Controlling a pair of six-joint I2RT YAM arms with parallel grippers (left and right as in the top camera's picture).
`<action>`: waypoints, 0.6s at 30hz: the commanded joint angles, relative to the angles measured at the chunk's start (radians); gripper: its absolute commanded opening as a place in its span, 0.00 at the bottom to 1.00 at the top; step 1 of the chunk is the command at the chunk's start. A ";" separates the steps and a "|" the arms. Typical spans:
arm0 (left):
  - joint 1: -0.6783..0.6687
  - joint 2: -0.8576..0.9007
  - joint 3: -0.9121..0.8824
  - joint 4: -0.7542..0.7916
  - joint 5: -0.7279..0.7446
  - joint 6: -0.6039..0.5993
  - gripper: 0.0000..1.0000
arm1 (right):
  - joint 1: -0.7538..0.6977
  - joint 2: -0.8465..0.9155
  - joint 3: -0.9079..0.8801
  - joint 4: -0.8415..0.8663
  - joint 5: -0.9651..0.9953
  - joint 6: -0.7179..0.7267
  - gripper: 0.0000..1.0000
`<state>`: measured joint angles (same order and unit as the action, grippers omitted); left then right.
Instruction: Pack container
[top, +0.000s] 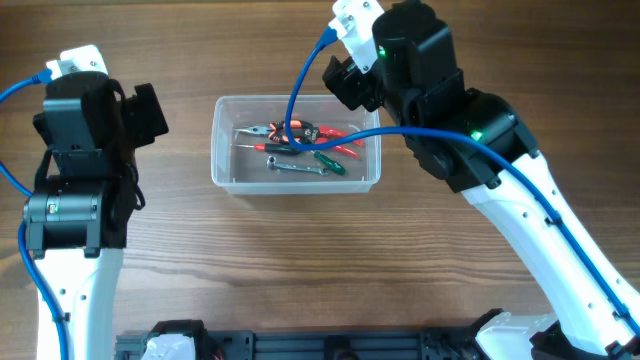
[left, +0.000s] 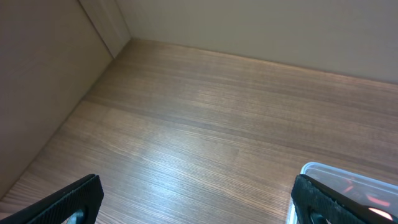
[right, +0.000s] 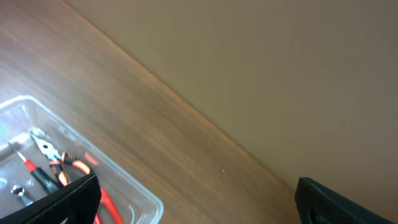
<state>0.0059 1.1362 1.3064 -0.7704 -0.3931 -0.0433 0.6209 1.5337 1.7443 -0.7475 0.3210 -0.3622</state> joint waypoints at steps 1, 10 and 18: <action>0.005 0.005 0.008 0.002 -0.008 -0.002 1.00 | 0.004 0.002 0.002 -0.161 -0.021 0.025 1.00; 0.005 0.005 0.008 0.002 -0.008 -0.002 1.00 | 0.004 -0.050 0.003 -0.230 -0.003 0.231 1.00; 0.005 0.005 0.008 0.002 -0.009 -0.002 1.00 | -0.008 -0.308 0.017 -0.088 0.046 0.184 1.00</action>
<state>0.0059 1.1362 1.3064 -0.7700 -0.3931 -0.0433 0.6209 1.3682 1.7378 -0.8318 0.3321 -0.1905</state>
